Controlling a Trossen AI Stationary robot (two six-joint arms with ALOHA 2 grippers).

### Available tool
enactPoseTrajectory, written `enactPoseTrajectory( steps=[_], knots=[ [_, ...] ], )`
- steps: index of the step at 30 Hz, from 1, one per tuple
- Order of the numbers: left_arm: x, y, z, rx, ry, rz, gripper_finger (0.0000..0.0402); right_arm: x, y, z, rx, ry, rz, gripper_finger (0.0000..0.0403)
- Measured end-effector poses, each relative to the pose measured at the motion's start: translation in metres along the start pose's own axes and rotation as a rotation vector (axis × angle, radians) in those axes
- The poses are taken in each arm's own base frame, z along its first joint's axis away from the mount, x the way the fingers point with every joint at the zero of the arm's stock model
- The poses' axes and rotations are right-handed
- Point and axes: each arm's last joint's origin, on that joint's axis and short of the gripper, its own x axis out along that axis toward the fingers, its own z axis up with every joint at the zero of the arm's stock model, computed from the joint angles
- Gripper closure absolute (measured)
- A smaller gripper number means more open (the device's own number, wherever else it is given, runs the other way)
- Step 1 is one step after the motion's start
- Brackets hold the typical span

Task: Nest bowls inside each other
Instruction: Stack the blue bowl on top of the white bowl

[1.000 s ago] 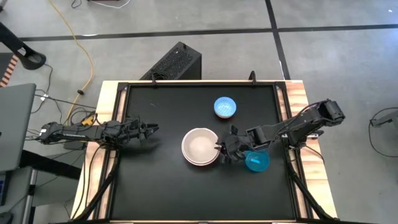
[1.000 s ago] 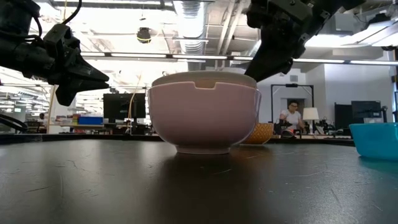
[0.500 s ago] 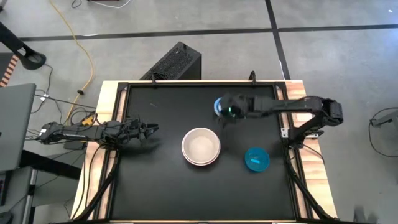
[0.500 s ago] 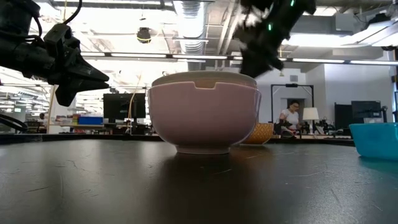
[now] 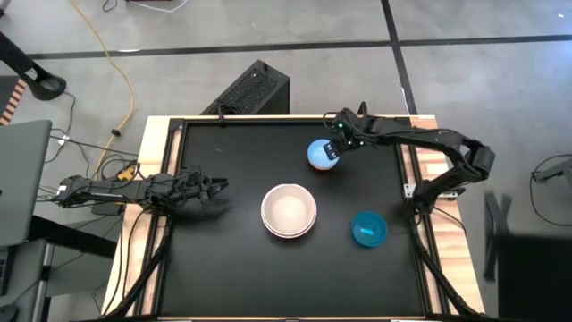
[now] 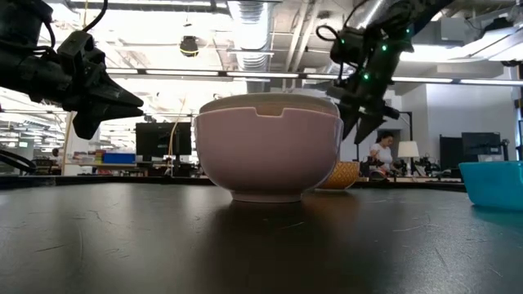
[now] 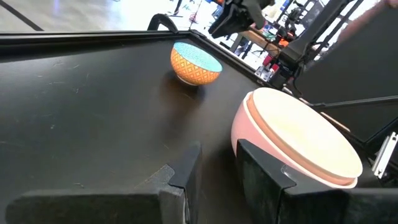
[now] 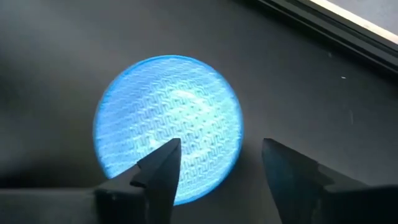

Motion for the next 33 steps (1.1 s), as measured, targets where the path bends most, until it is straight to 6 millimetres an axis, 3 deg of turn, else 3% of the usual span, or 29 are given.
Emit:
enactPoseTrajectory(
  steps=[12,24,29,33],
  knots=[
    [0.0,0.0,0.0,0.001,0.0,0.0,0.0313,0.03,-0.015,-0.022,0.021,-0.013,0.069,0.0148],
    [0.0,0.0,0.0,-0.011,-0.001,0.0,0.0313,0.045,-0.022,-0.037,0.094,-0.059,0.088,0.0149],
    [0.0,0.0,0.0,-0.013,-0.001,0.0,0.0313,0.047,-0.022,-0.036,0.104,-0.112,0.109,0.0171],
    [0.0,0.0,0.0,-0.02,-0.001,0.0,0.0313,0.049,-0.023,-0.038,0.112,-0.104,0.106,0.0216]
  ],
)
